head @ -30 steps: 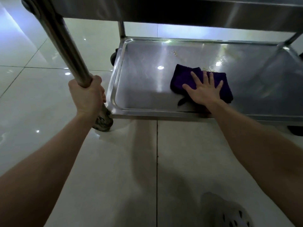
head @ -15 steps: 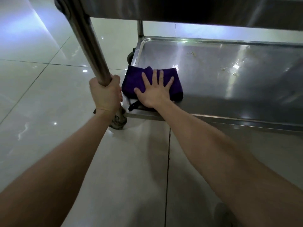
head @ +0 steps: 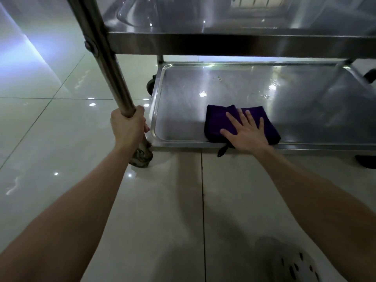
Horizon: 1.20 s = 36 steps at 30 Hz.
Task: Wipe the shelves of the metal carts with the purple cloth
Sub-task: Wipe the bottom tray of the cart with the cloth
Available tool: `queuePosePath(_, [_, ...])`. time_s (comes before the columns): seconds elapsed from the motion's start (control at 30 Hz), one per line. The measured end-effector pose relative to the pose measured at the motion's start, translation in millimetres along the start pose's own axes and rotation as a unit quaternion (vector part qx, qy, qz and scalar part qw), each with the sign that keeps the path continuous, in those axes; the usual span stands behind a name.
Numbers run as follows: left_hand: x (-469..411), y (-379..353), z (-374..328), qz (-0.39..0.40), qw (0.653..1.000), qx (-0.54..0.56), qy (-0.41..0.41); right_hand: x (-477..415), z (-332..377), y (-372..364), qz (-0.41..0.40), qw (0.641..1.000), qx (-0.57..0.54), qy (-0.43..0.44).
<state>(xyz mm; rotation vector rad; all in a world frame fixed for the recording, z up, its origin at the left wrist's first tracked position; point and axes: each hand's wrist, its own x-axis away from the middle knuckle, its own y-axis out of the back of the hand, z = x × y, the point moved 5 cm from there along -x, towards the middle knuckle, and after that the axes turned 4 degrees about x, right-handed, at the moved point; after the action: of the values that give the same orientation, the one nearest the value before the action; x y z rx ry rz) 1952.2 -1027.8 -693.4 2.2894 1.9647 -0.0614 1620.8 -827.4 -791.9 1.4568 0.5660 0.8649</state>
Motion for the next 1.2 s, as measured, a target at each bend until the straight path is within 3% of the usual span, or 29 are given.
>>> queuePosePath(0.3, [-2, -3, 7, 0.018, 1.0, 0.015, -0.005, -22, 55, 3, 0.022, 0.996, 0.006, -0.089])
queuePosePath(0.67, [-4, -3, 10, 0.045, 0.997, 0.037, -0.045, -118, 247, 10, 0.01, 0.999, 0.009, 0.04])
queuePosePath(1.03, [3, 1, -2, 0.036, 0.999, -0.016, -0.013, -34, 188, -5, -0.002, 0.988, 0.008, 0.153])
queuePosePath(1.13, [3, 3, -6, 0.004, 0.999, -0.047, -0.007, -17, 136, -3, 0.01, 0.99, 0.001, 0.139])
queuePosePath(1.2, [7, 7, -8, -0.061, 0.993, -0.099, 0.003, -9, 86, 1, 0.018, 0.994, -0.001, 0.106])
